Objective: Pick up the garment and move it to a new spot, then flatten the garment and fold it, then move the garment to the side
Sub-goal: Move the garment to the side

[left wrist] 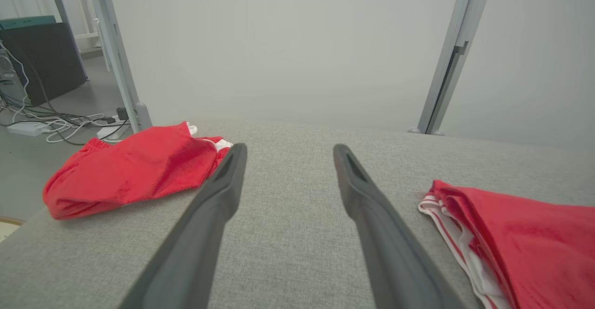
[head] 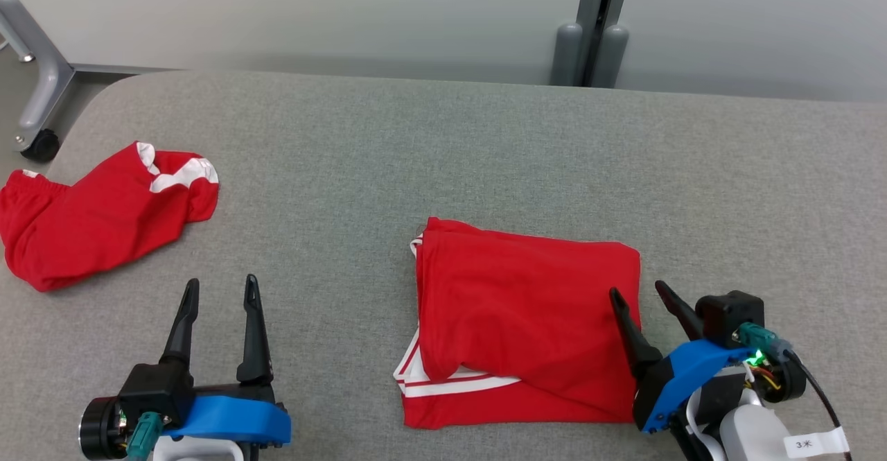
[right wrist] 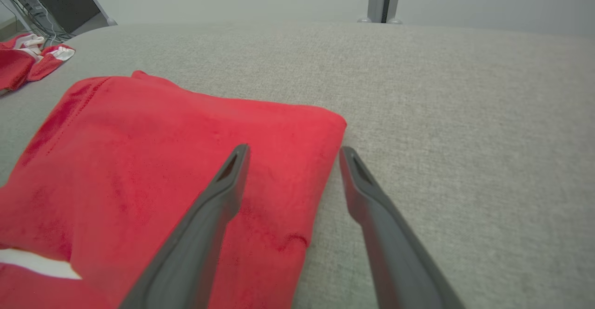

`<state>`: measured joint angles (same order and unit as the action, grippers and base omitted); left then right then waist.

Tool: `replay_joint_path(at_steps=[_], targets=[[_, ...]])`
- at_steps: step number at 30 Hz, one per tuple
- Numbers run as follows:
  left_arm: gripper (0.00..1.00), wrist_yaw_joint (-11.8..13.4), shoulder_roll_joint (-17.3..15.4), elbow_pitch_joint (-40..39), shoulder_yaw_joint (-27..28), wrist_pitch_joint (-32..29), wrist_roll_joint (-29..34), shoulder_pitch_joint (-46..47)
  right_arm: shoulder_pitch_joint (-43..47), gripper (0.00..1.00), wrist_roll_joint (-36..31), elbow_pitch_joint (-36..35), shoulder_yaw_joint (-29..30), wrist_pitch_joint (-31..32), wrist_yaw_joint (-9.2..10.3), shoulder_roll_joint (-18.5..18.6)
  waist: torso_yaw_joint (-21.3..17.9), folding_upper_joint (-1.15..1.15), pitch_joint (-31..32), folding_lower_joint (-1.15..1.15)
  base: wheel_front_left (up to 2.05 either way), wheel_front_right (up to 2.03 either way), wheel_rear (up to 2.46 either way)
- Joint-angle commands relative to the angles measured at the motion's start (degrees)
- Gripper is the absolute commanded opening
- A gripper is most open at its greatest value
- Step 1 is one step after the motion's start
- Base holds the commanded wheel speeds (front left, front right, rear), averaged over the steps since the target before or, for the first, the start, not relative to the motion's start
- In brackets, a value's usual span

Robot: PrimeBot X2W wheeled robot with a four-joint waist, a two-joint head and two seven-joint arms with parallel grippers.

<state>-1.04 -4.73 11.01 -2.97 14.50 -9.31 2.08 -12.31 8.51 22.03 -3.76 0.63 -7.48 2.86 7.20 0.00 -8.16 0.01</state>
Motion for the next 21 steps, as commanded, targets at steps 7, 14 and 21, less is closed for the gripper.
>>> replay_joint_path(at_steps=[7,14,21], targets=[[1.00,0.18,0.20,0.71,-0.49,0.55,-0.28,1.97,-1.44,1.00,0.88,6.80,-1.09,-2.03,-0.03,0.07,0.74,0.00,-1.07,-0.01,0.00,0.00,0.00],[1.00,0.05,0.19,1.40,-0.56,0.73,-0.55,1.94,-1.33,1.00,2.70,11.90,-4.30,-2.52,-0.03,0.06,0.70,0.00,-1.12,-0.01,0.00,0.00,0.00],[1.00,-0.06,0.27,1.86,-0.76,0.76,-0.73,2.17,-3.48,0.01,4.36,16.03,-5.95,-3.66,-0.03,0.01,0.64,0.00,-0.96,-0.01,0.00,0.00,0.00]])
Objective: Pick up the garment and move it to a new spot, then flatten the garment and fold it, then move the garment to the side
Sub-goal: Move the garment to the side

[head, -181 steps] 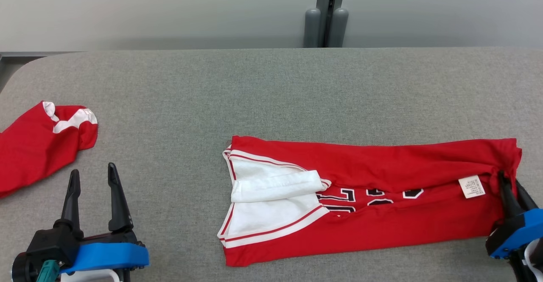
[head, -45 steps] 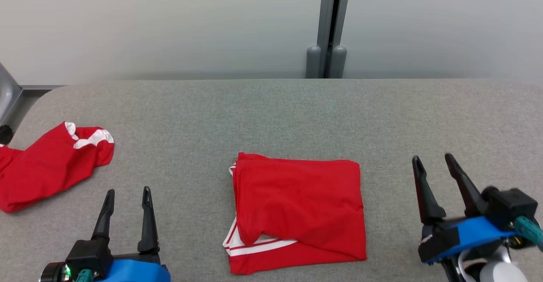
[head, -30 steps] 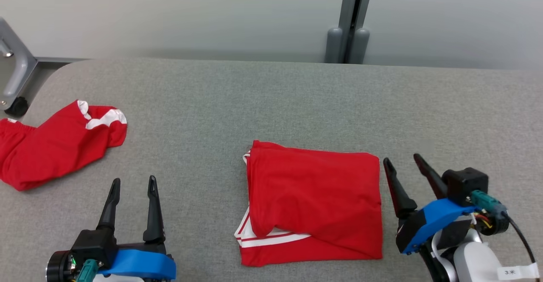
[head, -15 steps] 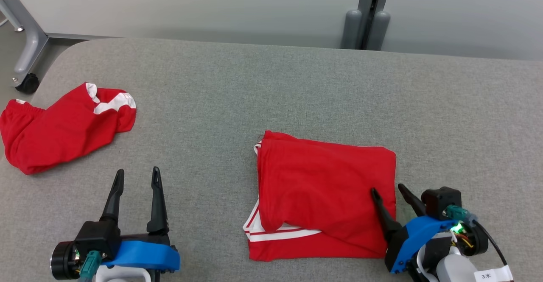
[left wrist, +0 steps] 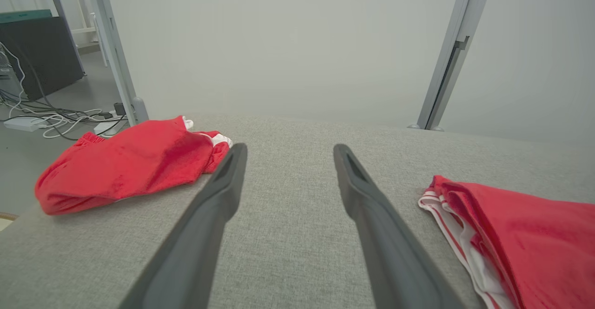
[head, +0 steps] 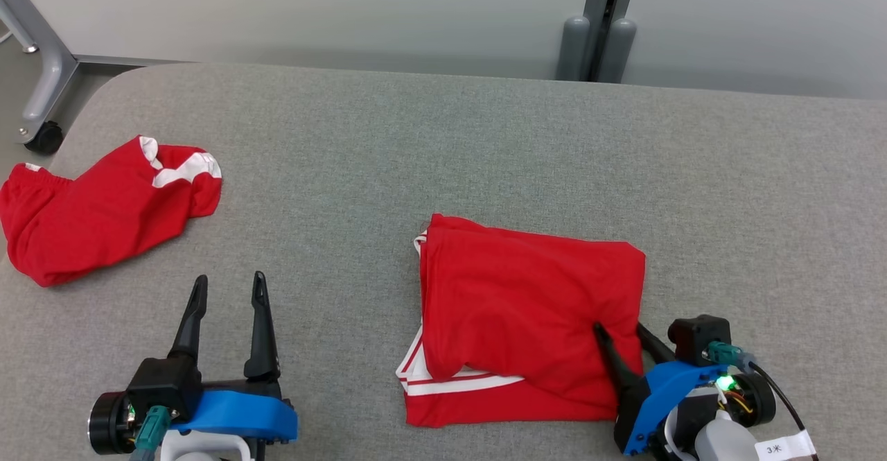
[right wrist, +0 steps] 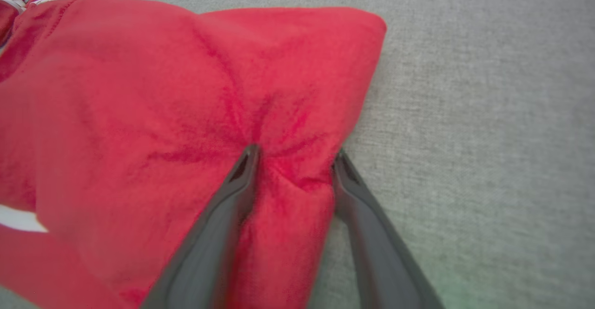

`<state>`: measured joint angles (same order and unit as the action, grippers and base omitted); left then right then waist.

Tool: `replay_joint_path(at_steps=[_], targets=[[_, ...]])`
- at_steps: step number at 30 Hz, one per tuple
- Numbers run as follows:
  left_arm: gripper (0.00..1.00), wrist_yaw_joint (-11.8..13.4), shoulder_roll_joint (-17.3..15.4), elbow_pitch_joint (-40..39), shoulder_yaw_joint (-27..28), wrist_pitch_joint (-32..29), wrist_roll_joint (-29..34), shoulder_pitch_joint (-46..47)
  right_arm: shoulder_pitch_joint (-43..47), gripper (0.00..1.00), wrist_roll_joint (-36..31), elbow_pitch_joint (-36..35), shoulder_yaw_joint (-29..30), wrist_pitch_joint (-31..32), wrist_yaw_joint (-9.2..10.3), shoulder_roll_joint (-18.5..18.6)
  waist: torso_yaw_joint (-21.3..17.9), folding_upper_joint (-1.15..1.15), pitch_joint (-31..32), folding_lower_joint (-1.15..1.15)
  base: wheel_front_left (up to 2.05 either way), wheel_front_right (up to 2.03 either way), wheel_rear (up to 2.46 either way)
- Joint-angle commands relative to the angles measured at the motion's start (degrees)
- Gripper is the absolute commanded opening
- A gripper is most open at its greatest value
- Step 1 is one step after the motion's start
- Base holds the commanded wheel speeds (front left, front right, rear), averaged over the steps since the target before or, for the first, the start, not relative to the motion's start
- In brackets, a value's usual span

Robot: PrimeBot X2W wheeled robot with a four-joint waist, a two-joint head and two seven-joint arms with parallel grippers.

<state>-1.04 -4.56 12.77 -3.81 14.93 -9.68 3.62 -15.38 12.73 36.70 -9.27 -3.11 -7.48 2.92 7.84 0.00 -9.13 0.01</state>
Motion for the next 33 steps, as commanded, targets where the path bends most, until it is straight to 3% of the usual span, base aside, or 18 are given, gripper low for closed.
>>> replay_joint_path(at_steps=[1,5,15,26,33], targets=[[1.00,-0.06,0.12,0.13,0.04,0.34,-0.35,0.61,-0.85,0.00,0.26,1.86,-0.32,-0.30,-0.03,-0.03,-0.03,0.00,0.04,-0.01,0.00,0.00,0.00],[1.00,0.08,0.18,-0.21,0.14,0.31,-0.46,0.51,-3.33,0.00,-0.81,3.29,0.94,-2.40,-0.01,0.07,-0.42,0.00,-0.31,-0.01,0.00,0.00,0.00],[1.00,-0.02,0.25,-2.17,0.36,0.31,-0.46,1.91,-7.72,0.00,-1.69,1.92,3.12,-4.94,-0.01,5.50,-4.55,0.00,-3.14,-0.01,0.00,0.00,0.00],[1.00,-0.13,-0.11,-5.61,0.59,0.32,0.57,8.17,-9.07,0.00,0.24,-6.99,8.02,-4.32,-0.01,12.72,-11.16,0.00,-11.64,-0.01,0.00,0.00,0.00],[1.00,-0.36,-1.00,-6.92,0.86,0.32,1.23,12.17,-11.29,0.00,0.22,-11.75,10.27,-3.75,-0.01,12.26,-12.78,0.00,-16.13,-0.01,0.00,0.00,0.00]])
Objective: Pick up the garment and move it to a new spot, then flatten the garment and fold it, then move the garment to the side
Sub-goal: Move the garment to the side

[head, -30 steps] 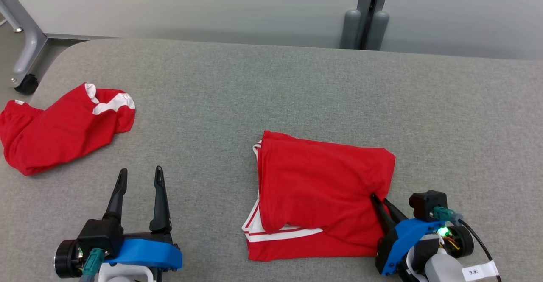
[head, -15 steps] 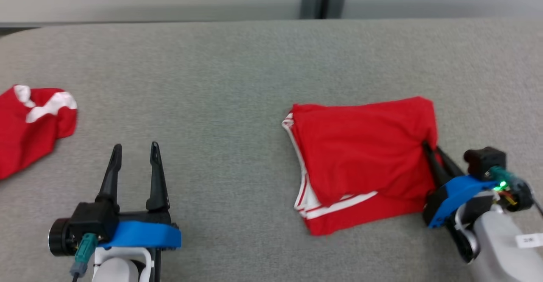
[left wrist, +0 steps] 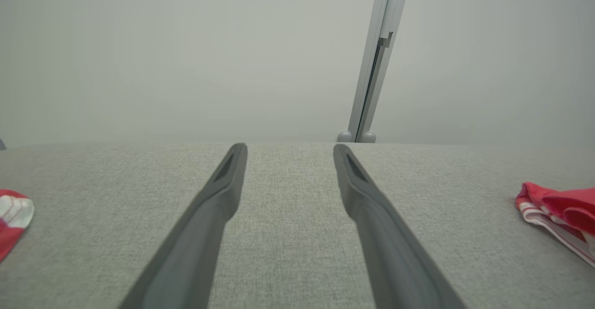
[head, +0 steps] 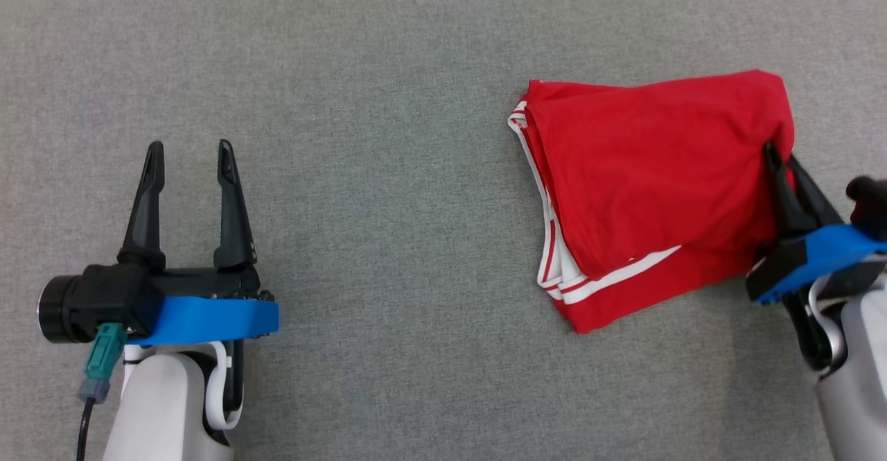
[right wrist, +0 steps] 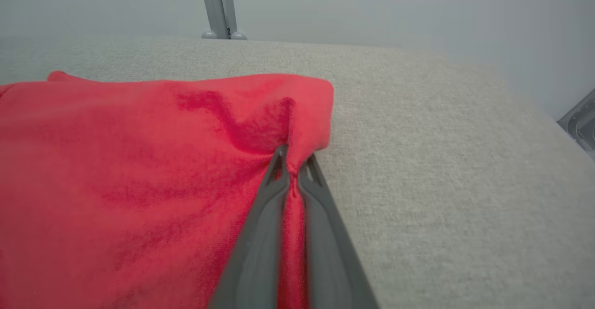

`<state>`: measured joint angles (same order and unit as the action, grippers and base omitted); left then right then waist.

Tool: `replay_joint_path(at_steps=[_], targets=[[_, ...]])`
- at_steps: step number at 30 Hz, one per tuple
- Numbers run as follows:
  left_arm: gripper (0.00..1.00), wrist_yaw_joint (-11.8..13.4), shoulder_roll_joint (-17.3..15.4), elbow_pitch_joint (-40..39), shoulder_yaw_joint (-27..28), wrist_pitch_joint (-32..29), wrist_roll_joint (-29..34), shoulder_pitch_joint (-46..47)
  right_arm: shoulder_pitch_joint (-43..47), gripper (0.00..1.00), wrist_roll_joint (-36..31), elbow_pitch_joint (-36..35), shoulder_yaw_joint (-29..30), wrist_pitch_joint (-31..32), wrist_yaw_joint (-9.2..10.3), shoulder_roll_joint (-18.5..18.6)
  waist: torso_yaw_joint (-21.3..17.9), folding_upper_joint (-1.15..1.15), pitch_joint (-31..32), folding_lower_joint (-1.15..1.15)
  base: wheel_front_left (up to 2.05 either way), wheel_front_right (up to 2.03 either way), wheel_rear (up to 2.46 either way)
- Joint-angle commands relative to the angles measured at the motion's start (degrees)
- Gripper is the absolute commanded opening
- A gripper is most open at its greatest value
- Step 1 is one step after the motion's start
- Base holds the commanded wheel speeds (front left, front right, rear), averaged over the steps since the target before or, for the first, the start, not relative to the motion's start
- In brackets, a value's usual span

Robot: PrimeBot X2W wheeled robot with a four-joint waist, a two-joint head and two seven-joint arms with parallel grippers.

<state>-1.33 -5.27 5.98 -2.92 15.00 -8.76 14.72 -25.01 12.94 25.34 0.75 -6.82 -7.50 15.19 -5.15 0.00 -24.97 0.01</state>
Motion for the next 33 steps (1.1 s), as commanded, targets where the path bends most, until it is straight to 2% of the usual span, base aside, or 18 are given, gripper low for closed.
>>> replay_joint_path(at_steps=[1,5,10,25,30,33], targets=[[1.00,-0.15,-0.40,-0.22,-0.05,0.25,0.31,1.44,-2.26,0.00,-0.20,-0.84,0.32,0.12,0.01,-0.04,0.24,0.00,-0.64,-0.01,0.00,0.00,0.00],[1.00,-0.52,-0.55,-0.54,-0.26,0.25,0.55,2.35,-5.38,0.00,-1.18,-1.86,0.70,1.10,0.01,1.20,0.83,0.00,-1.58,-0.01,0.00,0.00,0.00],[1.00,-0.48,-0.69,-1.49,-0.19,0.25,0.86,2.53,-10.75,0.00,-2.18,-2.56,1.67,3.10,0.01,4.54,1.61,0.00,-3.15,-0.01,0.00,0.00,0.00],[1.00,-0.43,-0.50,-3.54,-0.77,0.25,0.86,5.17,-22.46,0.00,-2.78,4.22,8.75,7.88,0.01,20.62,5.39,0.00,-9.04,-0.01,0.00,0.00,0.00],[1.00,-0.18,-0.59,-3.84,-0.74,0.25,0.87,5.57,-24.40,0.00,-4.06,6.35,10.03,8.33,0.01,22.47,5.68,0.00,-9.75,-0.01,0.00,0.00,0.00],[1.00,-0.07,-0.71,-3.98,-0.69,0.25,0.93,5.60,-25.59,0.00,-5.28,7.84,10.99,9.52,0.01,21.96,5.52,0.00,-9.88,-0.01,0.00,0.00,0.00]])
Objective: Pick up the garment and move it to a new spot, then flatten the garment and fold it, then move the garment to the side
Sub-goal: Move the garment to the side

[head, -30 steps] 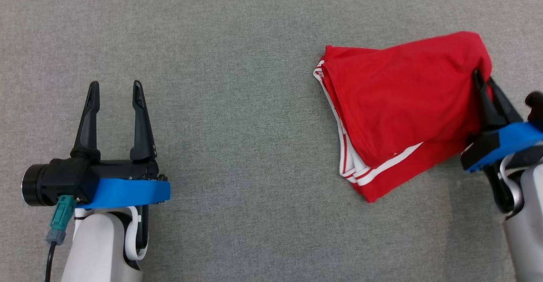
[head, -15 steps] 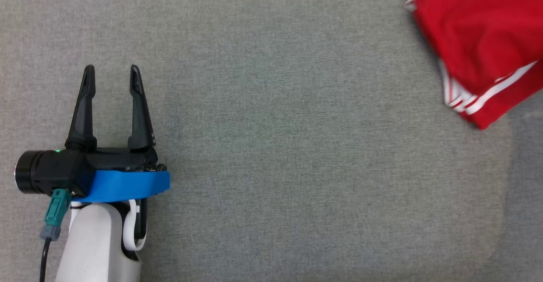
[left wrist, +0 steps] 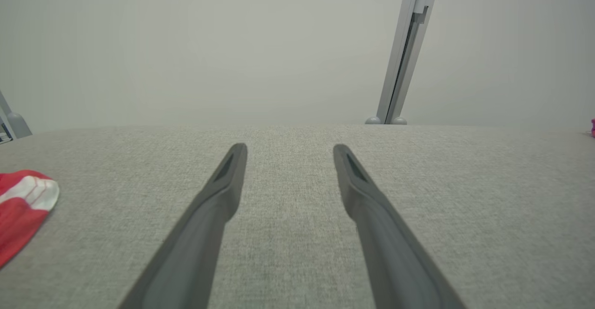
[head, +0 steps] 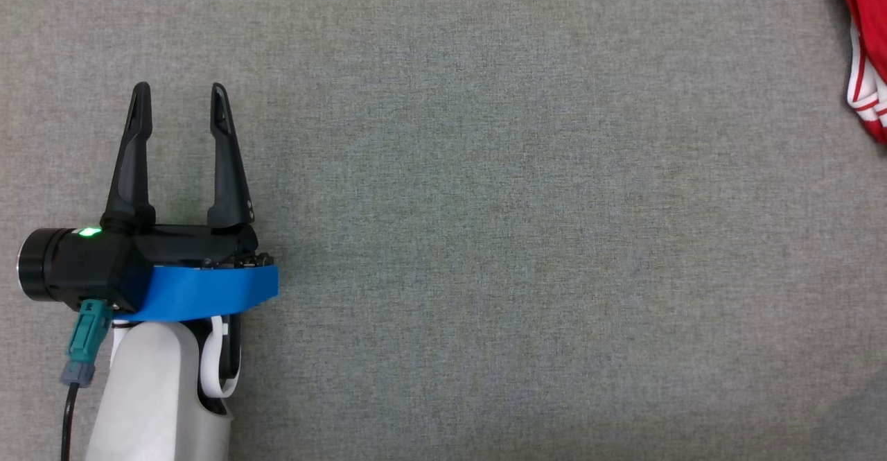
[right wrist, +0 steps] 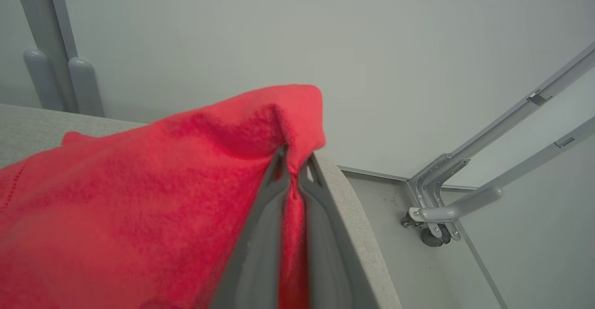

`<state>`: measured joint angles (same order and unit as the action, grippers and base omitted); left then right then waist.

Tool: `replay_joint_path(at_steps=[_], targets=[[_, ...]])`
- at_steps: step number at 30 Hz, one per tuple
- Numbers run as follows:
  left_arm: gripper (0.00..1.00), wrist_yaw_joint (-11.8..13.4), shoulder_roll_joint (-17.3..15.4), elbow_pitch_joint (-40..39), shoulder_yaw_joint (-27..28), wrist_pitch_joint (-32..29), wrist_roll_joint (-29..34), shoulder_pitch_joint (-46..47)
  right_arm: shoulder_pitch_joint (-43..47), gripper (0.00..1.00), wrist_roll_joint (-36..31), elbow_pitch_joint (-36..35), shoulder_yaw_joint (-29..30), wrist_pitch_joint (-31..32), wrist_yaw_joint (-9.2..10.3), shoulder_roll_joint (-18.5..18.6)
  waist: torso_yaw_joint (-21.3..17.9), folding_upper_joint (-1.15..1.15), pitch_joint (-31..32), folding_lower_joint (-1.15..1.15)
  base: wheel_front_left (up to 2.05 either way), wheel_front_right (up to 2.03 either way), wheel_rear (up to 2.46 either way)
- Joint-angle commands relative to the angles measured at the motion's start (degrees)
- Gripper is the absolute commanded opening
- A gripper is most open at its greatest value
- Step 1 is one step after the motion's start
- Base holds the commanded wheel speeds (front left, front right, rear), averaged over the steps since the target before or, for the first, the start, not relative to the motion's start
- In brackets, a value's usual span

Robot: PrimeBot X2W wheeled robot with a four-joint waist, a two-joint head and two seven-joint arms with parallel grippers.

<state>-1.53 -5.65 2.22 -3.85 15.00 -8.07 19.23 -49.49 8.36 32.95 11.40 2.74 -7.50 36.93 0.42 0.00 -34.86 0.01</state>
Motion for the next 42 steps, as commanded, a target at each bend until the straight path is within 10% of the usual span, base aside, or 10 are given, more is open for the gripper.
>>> replay_joint_path(at_steps=[1,2,3,5,27,42], targets=[[1.00,0.21,-0.34,-0.16,0.24,0.25,0.26,1.10,-1.37,0.00,-1.11,0.44,0.51,-0.05,0.01,-0.08,-0.11,0.00,0.05,-0.01,0.00,0.00,0.00],[1.00,0.29,-0.41,-0.10,0.23,0.25,0.29,1.09,-1.52,0.01,-1.43,0.79,0.68,-0.03,0.01,-0.44,-0.19,0.00,0.11,-0.01,0.00,0.00,0.00],[1.00,0.37,-0.46,0.03,0.22,0.25,0.33,1.08,-1.47,0.81,-1.65,1.50,0.88,0.42,0.01,-0.74,-0.29,0.00,0.26,-0.01,0.00,0.00,0.00],[1.00,0.44,-0.47,0.17,0.06,0.25,0.39,1.06,-1.70,1.00,-1.95,2.69,1.33,1.08,0.01,-1.14,-0.43,0.00,0.50,-0.01,0.00,0.00,0.00],[1.00,1.14,-0.46,3.88,1.35,0.25,-1.42,-7.24,7.66,1.00,-1.01,0.04,-6.21,-11.86,0.01,-8.82,0.03,0.00,15.31,-0.01,0.00,0.00,0.00],[1.00,1.60,0.07,7.55,0.47,0.25,-2.42,-14.38,24.70,1.00,2.47,-11.13,-15.18,-12.03,0.00,-22.81,1.24,0.00,26.76,-0.01,0.00,0.00,0.00]])
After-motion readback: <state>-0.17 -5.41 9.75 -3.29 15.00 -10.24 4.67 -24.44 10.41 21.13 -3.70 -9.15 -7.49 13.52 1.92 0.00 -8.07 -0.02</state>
